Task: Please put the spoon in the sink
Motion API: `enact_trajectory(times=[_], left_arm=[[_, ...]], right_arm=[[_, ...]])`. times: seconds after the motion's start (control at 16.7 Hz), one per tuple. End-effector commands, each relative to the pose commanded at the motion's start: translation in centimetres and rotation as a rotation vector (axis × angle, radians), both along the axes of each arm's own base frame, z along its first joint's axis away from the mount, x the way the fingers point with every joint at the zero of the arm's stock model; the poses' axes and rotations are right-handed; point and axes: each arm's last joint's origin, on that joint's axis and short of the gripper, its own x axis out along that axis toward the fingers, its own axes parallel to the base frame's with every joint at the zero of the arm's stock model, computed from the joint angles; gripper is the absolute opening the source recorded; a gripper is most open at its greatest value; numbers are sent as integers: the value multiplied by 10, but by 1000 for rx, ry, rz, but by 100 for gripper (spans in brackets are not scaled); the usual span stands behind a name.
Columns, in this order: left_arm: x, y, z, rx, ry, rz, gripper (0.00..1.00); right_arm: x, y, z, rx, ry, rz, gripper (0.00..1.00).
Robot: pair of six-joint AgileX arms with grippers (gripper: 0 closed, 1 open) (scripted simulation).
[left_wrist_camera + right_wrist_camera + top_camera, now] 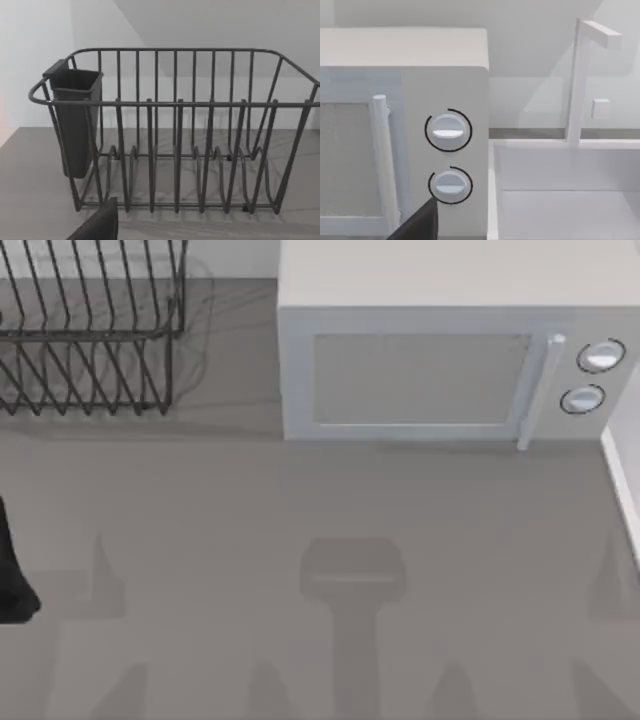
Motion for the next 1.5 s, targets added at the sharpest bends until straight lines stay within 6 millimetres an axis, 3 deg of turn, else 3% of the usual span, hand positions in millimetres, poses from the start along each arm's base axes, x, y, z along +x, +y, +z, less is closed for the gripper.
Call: enact_trajectory(times=[0.3, 0.6, 1.08, 1.32, 1.5], left_arm=[[0, 0, 0, 0, 0, 0, 100], [0, 0, 0, 0, 0, 0, 100], [0, 0, 0, 0, 0, 0, 100], [0, 0, 0, 0, 0, 0, 100], [0, 0, 0, 0, 0, 0, 100]], right_arm=[[1, -4, 9, -33, 69, -36, 100], [14, -22, 34, -127, 420, -143, 100], [66, -89, 40, -78, 1240, -159, 100], [82, -125, 36, 11, 1472, -100, 100], [88, -142, 33, 57, 1553, -66, 100]])
